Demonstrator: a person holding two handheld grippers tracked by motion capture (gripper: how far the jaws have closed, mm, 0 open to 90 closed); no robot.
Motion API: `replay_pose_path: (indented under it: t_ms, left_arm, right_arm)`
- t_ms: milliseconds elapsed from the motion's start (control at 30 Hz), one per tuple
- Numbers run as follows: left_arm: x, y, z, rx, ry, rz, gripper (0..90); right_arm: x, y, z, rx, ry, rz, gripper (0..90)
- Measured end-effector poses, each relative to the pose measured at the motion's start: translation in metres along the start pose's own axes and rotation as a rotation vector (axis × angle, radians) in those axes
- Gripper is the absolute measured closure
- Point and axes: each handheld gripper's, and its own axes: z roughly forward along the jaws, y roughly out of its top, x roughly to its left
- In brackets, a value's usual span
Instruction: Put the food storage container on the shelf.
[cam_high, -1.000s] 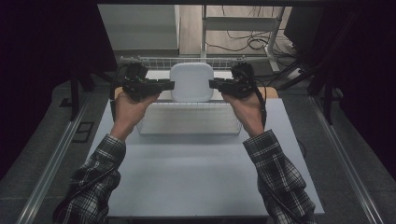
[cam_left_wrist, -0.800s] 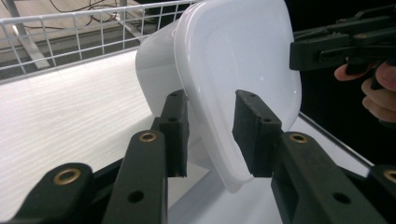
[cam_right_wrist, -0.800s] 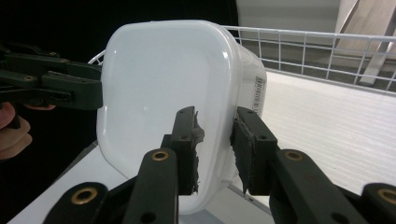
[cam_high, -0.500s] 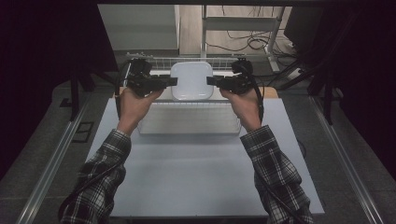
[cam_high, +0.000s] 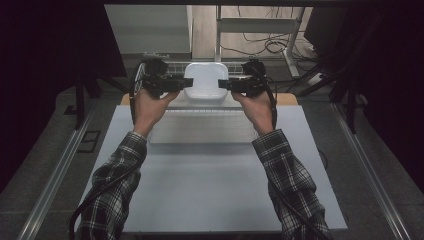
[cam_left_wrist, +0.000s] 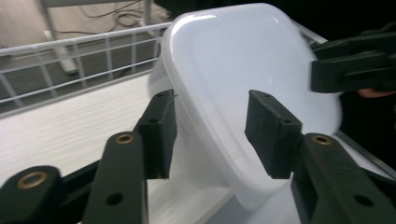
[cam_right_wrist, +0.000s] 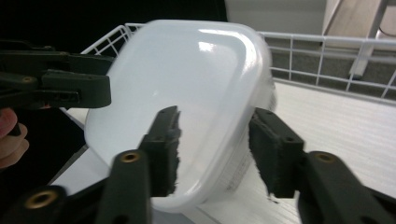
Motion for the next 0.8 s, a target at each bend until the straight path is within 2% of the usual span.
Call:
replay_pose_path:
  t_ms: [67,167,233,267,333,467,533,600,700,800]
  left_arm:
    - [0.002,0.000,0.002,-0.004,0.001,-0.013,49.1]
    - [0.005,0.001,0.004,-0.004,0.008,-0.006,47.3]
    - [0.004,0.001,0.005,-0.005,0.023,-0.005,47.4]
    - [0.005,0.000,0.005,-0.009,0.020,-0.008,47.4]
    - [0.006,0.000,0.006,-0.011,0.014,-0.016,47.3]
    - [0.004,0.000,0.005,-0.016,0.027,-0.003,47.2]
    - [0.002,0.000,0.005,-0.015,0.053,0.006,43.7]
    - [0.000,0.000,0.003,-0.039,0.068,0.028,38.8]
    - [0.001,0.000,-0.001,-0.069,0.027,0.020,31.0]
    - [-0.001,-0.002,-0.005,-0.066,-0.017,0.016,24.3]
  right_arm:
    - [-0.002,-0.001,0.003,0.002,0.001,0.020,49.9]
    - [-0.005,-0.001,0.004,-0.011,0.002,0.044,45.9]
    - [-0.004,-0.001,0.005,-0.021,-0.061,0.015,44.0]
    - [-0.004,0.000,0.005,-0.022,-0.075,0.002,43.5]
    - [-0.004,0.001,0.006,-0.024,-0.081,-0.003,43.2]
    - [-0.004,0.001,0.008,-0.039,-0.099,-0.024,45.0]
    - [-0.002,0.002,0.008,-0.042,-0.115,-0.031,46.9]
    - [0.000,0.002,0.006,-0.051,-0.132,-0.047,47.2]
    - [0.002,0.003,0.003,-0.069,-0.105,-0.059,41.9]
    - [0.004,0.002,-0.002,-0.080,-0.054,-0.083,31.5]
